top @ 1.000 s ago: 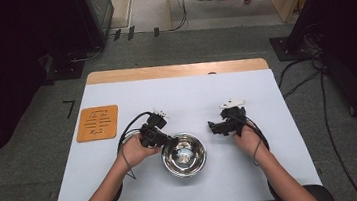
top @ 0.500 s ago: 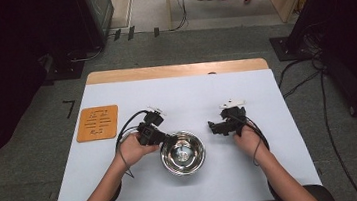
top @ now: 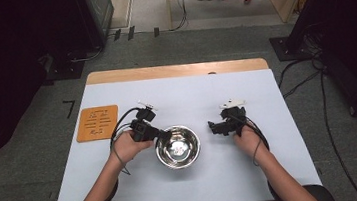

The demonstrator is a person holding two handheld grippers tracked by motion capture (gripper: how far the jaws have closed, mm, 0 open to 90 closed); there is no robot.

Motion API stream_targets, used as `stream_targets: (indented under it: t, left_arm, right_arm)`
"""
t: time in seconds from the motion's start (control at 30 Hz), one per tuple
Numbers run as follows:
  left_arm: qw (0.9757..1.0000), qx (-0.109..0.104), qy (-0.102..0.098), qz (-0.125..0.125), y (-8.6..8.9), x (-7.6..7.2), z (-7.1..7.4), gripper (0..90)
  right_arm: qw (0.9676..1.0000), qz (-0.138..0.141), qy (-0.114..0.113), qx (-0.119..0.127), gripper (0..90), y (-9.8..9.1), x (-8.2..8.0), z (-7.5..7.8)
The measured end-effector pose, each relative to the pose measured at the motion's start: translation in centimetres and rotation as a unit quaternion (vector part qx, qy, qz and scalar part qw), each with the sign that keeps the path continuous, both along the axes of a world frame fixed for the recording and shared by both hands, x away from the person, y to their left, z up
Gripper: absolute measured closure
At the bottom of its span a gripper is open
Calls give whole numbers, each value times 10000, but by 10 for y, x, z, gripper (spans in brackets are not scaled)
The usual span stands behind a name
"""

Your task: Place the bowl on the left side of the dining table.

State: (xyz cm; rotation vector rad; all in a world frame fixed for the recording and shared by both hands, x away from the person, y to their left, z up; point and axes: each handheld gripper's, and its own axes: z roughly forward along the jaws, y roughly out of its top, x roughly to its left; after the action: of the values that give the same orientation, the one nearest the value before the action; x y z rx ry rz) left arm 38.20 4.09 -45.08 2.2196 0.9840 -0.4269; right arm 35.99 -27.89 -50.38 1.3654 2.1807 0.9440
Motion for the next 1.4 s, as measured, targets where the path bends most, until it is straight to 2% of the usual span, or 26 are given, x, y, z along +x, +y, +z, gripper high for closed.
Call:
stream_targets:
  t: [0.47, 1.4]
  left_arm:
    - [9995, -68, 68, 290, 16, 8, 1, 842]
    - [9979, -210, 107, 596, 39, 15, 5, 843]
  right_arm:
    - [10000, 0, -1, 5, 57, 0, 0, 0]
    - [10000, -2, 0, 7, 57, 0, 0, 0]
